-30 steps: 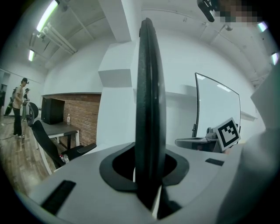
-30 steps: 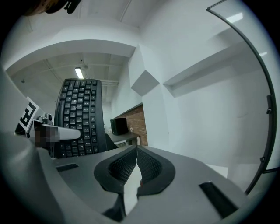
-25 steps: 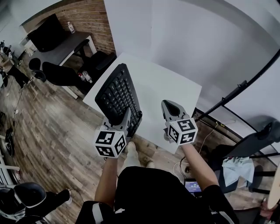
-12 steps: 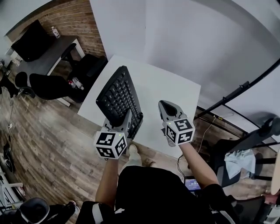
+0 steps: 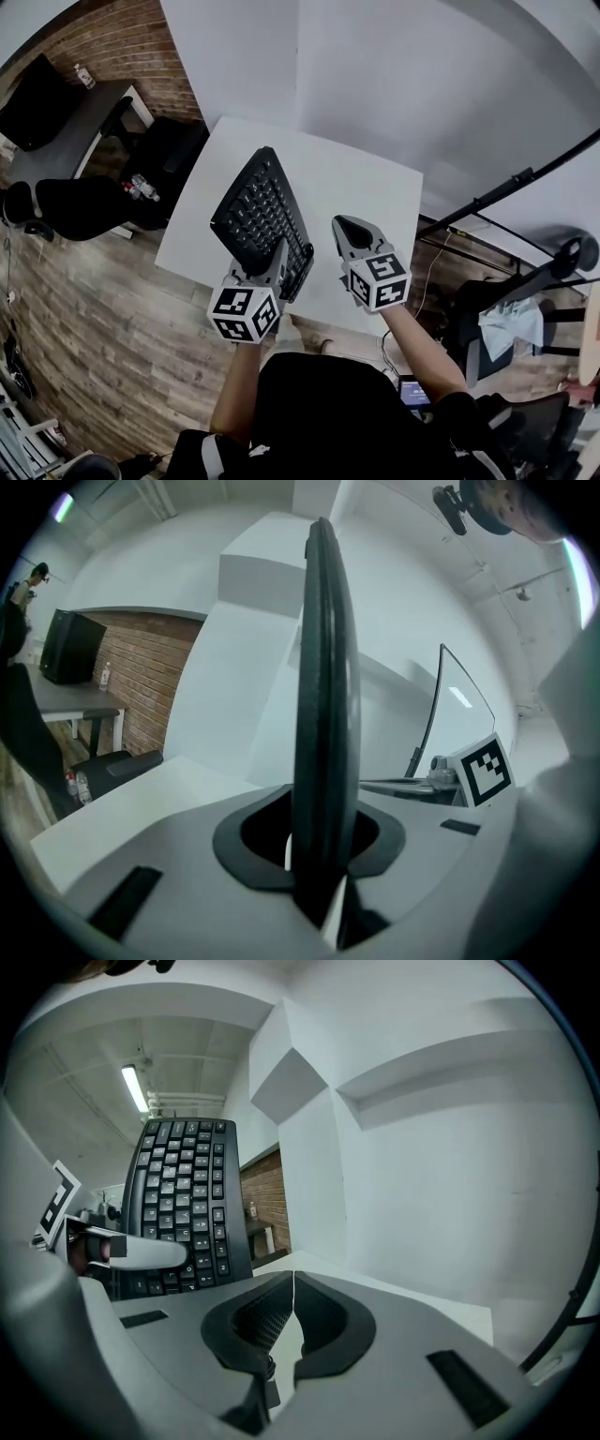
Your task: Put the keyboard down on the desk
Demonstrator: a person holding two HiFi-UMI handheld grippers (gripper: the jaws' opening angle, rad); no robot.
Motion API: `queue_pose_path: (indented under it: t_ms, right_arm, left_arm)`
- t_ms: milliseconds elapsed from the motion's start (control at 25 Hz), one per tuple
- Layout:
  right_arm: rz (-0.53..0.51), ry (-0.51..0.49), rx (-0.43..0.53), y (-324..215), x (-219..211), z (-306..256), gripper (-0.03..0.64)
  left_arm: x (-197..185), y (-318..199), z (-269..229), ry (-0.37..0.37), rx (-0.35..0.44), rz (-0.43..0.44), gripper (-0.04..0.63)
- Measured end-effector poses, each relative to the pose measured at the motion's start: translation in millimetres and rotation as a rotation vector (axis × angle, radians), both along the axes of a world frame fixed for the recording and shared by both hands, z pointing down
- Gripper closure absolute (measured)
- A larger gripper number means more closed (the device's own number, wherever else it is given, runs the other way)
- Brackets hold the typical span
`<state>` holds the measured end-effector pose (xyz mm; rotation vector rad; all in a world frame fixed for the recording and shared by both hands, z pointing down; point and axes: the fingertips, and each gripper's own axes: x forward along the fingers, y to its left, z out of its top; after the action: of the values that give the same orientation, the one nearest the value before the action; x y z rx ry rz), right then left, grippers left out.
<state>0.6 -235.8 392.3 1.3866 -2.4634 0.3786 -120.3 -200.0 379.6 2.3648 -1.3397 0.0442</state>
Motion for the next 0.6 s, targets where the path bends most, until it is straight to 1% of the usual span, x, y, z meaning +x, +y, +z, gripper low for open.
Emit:
queue_pose_path:
  t_ms: [120, 360, 600]
  right_arm:
    - [0.030, 0.014, -0.014, -7.3, 3.6, 5.5, 0.575]
    - [0.076, 0.040, -0.045, -15.2, 6.6, 18.3, 0.575]
    - [0.129, 0.062, -0.068, -14.0, 7.8, 32.1, 0.575]
  left_arm:
    - [5.0, -9.8, 10.2, 0.013, -0.023, 0.030, 0.506]
    - [5.8, -28.7, 24.4, 0.102, -0.076, 0.063, 0.506]
    - [3.6, -41.0, 41.7, 0.113, -0.110, 0.098, 0.506]
